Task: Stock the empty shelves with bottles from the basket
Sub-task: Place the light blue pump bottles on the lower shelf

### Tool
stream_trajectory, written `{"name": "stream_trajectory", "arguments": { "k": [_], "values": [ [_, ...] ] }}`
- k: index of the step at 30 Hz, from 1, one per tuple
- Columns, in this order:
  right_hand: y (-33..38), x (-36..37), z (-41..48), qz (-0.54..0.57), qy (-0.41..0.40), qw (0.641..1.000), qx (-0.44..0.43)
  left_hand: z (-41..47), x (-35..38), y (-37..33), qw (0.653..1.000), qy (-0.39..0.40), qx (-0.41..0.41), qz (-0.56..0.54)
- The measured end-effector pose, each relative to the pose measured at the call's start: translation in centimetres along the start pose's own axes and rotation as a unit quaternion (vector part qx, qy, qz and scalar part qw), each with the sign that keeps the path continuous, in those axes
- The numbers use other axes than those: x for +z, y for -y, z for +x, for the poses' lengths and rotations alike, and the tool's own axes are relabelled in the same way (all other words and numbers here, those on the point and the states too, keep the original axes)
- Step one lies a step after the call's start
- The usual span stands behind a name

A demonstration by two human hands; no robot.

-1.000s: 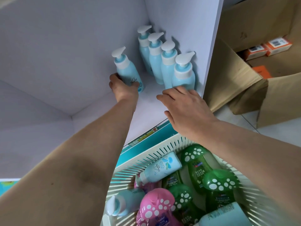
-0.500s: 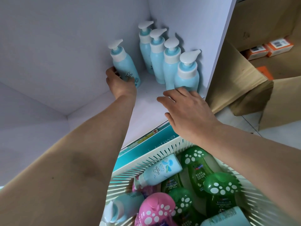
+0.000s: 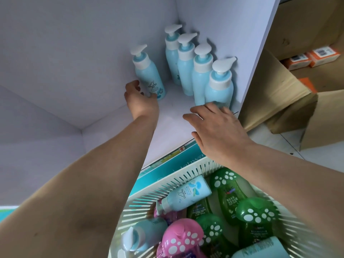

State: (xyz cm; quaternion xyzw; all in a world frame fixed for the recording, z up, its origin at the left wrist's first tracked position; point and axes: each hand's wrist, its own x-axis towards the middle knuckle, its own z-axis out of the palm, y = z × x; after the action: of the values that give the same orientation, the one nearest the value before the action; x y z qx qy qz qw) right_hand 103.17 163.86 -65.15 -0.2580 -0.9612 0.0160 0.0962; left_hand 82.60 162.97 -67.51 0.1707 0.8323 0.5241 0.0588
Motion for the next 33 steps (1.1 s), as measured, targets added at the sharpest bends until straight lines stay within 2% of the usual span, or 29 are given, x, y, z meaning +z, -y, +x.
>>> {"name": "stream_trajectory", "arguments": {
  "k": [7,14,23,26,28,29,31,33],
  "values": [
    [0.5,-0.9,-2.1,0.005,0.03,0.999,-0.02,-5.8,-3.6,-1.9,0.994,0.087,0.061,0.019],
    [1.1,-0.6,-6.1,0.018,-0.028,0.998,-0.06,-11.7,-8.7,-1.7,0.981,0.146,0.114,0.064],
    [2.7,0.7,-7.7,0.045,0.086,0.989,-0.114,-14.9,-13.3,-0.7,0.972,0.172,0.121,0.107],
    [3.9,0.6,-8.1,0.041,0.118,0.981,-0.147,-15.7,-15.1,-0.7,0.957,0.206,0.145,0.147],
    [4.7,0.6,-8.3,0.041,0.127,0.978,-0.162,-16.1,-16.7,-0.6,0.917,0.273,0.18,0.228],
    [5.2,0.4,-8.4,0.046,0.125,0.977,-0.168,-16.2,-17.6,-0.5,0.877,0.321,0.191,0.303],
    [6.0,0.1,-8.3,0.063,0.117,0.975,-0.176,-16.8,-18.9,-0.2,0.76,0.388,0.205,0.479],
    [6.7,-0.3,-8.1,0.081,0.112,0.974,-0.179,-17.5,-19.6,0.6,0.654,0.408,0.226,0.595]
  ]
}}
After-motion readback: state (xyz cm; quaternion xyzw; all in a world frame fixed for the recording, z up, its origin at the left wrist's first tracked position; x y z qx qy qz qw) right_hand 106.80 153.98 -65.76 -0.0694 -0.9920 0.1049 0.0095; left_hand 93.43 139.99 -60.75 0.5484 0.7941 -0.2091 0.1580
